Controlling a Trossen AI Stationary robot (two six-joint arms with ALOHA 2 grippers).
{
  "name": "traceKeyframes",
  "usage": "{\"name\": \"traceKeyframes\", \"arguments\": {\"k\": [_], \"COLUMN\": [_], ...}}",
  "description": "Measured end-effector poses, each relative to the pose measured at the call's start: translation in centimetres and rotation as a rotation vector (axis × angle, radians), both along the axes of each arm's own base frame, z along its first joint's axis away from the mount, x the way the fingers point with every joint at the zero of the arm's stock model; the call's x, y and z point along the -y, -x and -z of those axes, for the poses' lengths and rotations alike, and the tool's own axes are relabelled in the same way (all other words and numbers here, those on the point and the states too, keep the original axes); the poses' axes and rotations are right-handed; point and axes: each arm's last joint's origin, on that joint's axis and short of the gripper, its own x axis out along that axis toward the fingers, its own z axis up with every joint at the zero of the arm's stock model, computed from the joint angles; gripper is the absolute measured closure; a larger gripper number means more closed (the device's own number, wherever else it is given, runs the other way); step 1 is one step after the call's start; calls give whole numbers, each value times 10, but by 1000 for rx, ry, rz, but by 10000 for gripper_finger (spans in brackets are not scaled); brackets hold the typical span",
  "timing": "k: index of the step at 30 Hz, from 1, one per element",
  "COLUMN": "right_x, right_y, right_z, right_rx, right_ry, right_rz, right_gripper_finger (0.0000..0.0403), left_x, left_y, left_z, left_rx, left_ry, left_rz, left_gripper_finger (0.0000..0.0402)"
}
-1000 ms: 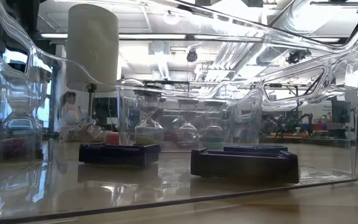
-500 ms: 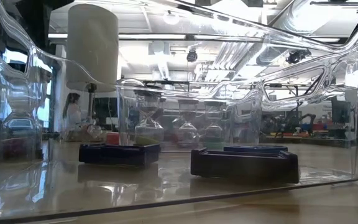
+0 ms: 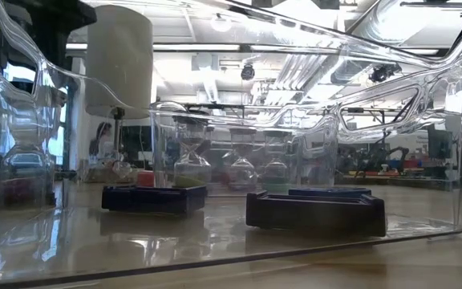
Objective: Pick & Place Office items
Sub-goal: Put the dark blue hourglass into the middle transparent bin
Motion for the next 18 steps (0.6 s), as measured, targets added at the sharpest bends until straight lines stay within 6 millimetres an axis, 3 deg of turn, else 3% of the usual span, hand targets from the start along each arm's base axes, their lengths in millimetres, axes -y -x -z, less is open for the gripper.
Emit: {"name": "traceKeyframes", "arguments": {"k": [18], "right_x": [-1], "right_y": [-1], "right_z": [-1], "right_rx": [10], "right_ry": [-10], "right_rz": [1], "right_gripper_finger": [119], "left_x": [-11], "left_y": [-16], "left_z": [13], "left_rx": [-22], "left_ry": [0], "left_rz": [-33], "left_gripper_finger": [125]}}
